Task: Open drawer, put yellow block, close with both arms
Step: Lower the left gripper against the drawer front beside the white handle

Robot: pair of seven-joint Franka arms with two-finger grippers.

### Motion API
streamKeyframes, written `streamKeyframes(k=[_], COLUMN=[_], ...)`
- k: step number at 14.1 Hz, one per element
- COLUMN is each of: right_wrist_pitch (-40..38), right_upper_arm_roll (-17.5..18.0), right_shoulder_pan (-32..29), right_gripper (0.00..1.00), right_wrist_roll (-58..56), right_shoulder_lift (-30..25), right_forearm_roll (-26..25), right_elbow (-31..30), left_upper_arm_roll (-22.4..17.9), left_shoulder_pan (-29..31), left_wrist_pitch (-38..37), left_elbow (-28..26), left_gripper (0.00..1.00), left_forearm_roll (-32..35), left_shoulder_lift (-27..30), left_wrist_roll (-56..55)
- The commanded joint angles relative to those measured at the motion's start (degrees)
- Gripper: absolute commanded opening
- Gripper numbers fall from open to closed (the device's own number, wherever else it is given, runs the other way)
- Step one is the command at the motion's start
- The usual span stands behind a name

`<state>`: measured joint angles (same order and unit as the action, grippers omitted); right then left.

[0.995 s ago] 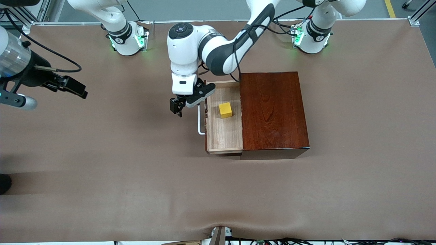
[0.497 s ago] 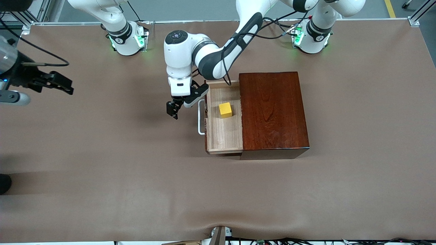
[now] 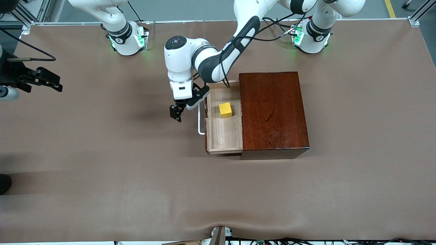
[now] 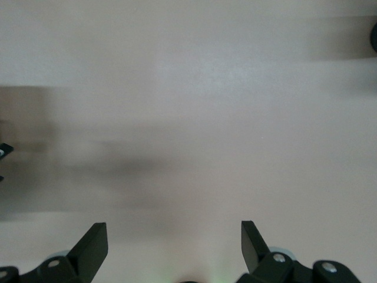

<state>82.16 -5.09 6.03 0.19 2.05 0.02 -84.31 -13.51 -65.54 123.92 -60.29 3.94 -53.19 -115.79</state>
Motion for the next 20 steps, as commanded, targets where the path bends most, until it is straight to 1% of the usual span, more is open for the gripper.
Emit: streamKeyframes(k=[1,2,5,8,10,13,18,20], right_wrist_pitch=[3.34,4.14,3.01,2.04,2.30,2.30,2.39,2.22], right_upper_arm_roll=[1.13,1.13,1.13,1.05,1.05,1.05,1.13,1.13], right_shoulder_pan=[-1.72,-2.42,-2.43,-3.39,-3.57,-3.66,-4.27,-4.18], right_gripper=[1.00,1.00,1.00,1.00,1.00,1.00,1.00,1.00], right_wrist_roll=[-1.42,-1.85,-1.86,-1.86,-1.86,-1.86,-1.34,-1.07], right_shoulder_lift=[-5.72,-6.69,-7.49,-7.23,-6.97,-5.74,-5.13,-4.86], right_forearm_roll=[-0.19,-0.11,-0.19,-0.19,-0.28,-1.07,-0.98,-0.63], right_elbow=[-7.51,-9.10,-9.47,-9.38,-8.68,-5.78,-4.73,-4.28], left_upper_arm_roll=[-0.38,-0.38,-0.38,-0.38,-0.38,-0.38,-0.38,-0.38], left_shoulder_pan=[-0.03,0.15,0.59,1.03,1.46,2.26,2.87,2.96], left_wrist_pitch=[-1.58,-1.58,-1.84,-4.91,-6.76,-9.30,-14.58,-17.82], left_elbow=[1.40,1.40,0.79,0.78,0.78,0.78,0.70,0.70], left_gripper=[1.00,1.00,1.00,1.00,1.00,1.00,1.00,1.00], left_forearm_roll=[1.15,1.07,1.24,1.33,1.42,1.33,1.42,1.33], left_shoulder_lift=[-1.22,-1.22,-1.22,-0.87,-0.60,-0.25,0.36,0.45], left_wrist_roll=[-0.93,-0.84,-0.49,0.65,1.62,1.62,1.71,2.58])
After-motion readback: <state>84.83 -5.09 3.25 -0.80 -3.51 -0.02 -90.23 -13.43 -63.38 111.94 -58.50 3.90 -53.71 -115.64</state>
